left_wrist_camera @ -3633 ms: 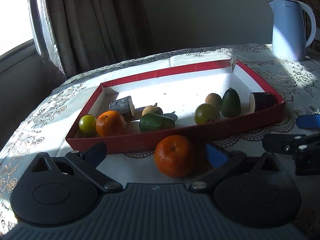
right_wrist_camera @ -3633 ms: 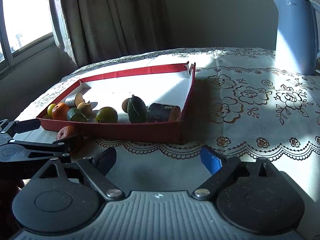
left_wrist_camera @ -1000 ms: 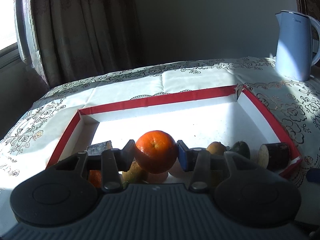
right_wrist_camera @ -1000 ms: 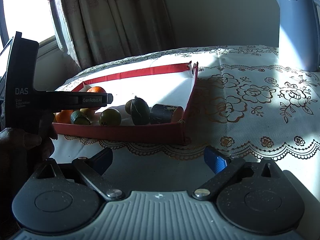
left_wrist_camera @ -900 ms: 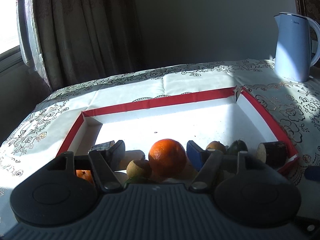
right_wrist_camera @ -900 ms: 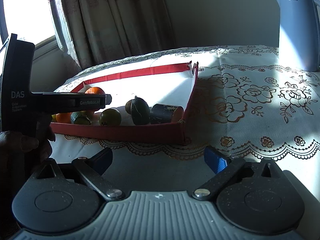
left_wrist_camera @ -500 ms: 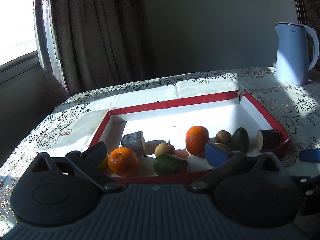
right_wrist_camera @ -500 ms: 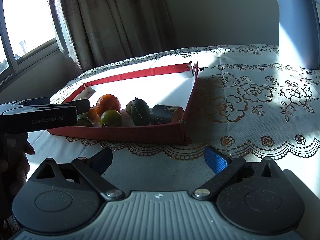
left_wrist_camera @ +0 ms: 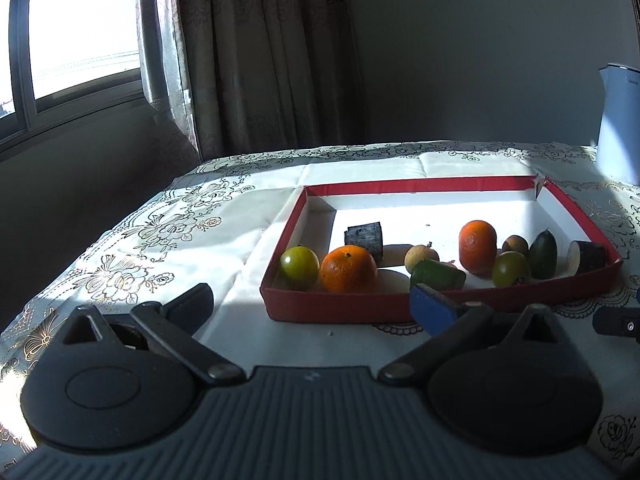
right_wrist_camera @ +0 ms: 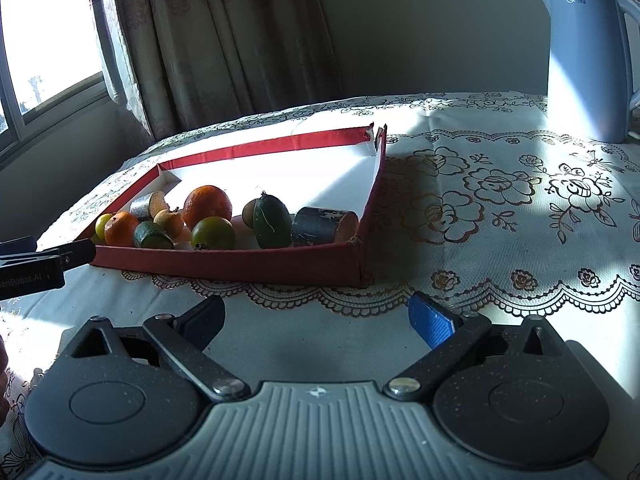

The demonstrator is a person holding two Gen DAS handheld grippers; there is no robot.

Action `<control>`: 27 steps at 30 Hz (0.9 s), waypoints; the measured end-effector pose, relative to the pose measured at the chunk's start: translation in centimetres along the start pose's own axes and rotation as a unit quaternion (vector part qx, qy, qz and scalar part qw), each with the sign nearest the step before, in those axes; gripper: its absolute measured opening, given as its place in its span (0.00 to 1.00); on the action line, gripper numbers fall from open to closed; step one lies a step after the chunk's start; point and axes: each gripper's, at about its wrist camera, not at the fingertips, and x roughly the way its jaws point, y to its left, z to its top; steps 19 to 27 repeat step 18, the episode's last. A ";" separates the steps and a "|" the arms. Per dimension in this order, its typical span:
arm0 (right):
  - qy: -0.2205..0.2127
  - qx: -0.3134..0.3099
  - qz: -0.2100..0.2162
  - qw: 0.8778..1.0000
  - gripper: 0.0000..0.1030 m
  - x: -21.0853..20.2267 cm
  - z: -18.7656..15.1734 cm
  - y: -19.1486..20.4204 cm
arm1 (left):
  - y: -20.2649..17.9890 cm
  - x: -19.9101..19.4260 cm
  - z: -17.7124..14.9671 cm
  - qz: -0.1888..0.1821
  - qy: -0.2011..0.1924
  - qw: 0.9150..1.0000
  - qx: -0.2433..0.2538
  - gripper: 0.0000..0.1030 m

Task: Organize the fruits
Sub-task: 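Withdraw the open left gripper from the tray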

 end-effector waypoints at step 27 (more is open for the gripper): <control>0.008 -0.021 -0.025 0.999 0.96 0.2 0.0 0.8 | 3.4 -0.3 -0.8 0.003 0.000 0.998 -0.064 1.00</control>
